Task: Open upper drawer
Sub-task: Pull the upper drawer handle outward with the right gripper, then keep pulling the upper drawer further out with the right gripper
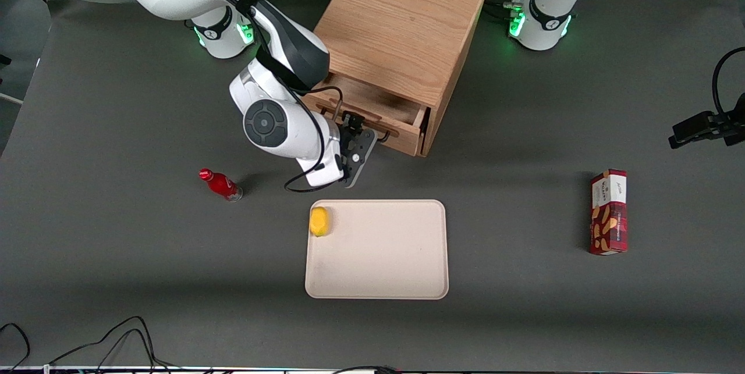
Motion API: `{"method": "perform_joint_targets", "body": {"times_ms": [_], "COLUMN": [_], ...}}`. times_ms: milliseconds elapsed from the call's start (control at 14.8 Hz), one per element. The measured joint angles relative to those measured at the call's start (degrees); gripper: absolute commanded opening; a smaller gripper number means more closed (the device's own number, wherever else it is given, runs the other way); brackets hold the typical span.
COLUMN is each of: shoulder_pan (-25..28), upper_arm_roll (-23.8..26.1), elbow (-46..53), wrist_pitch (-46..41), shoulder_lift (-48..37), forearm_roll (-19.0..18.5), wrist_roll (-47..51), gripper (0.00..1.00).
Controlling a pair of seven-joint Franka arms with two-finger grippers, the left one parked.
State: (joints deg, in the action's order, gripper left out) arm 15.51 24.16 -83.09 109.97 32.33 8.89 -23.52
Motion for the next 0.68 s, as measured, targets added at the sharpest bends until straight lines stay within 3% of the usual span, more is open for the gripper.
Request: {"method": "perform_joint_targets", "body": {"times_ms": [678], "shoulder_pan": [-1.14], "upper_arm_roll": [-1.43], "elbow": [2.55], "wrist_pitch": [-1.32], "shoulder_lift": [0.73], "forearm_roll": [-0.11], "wrist_roll": [-2.50], "gripper": [1.00]}}
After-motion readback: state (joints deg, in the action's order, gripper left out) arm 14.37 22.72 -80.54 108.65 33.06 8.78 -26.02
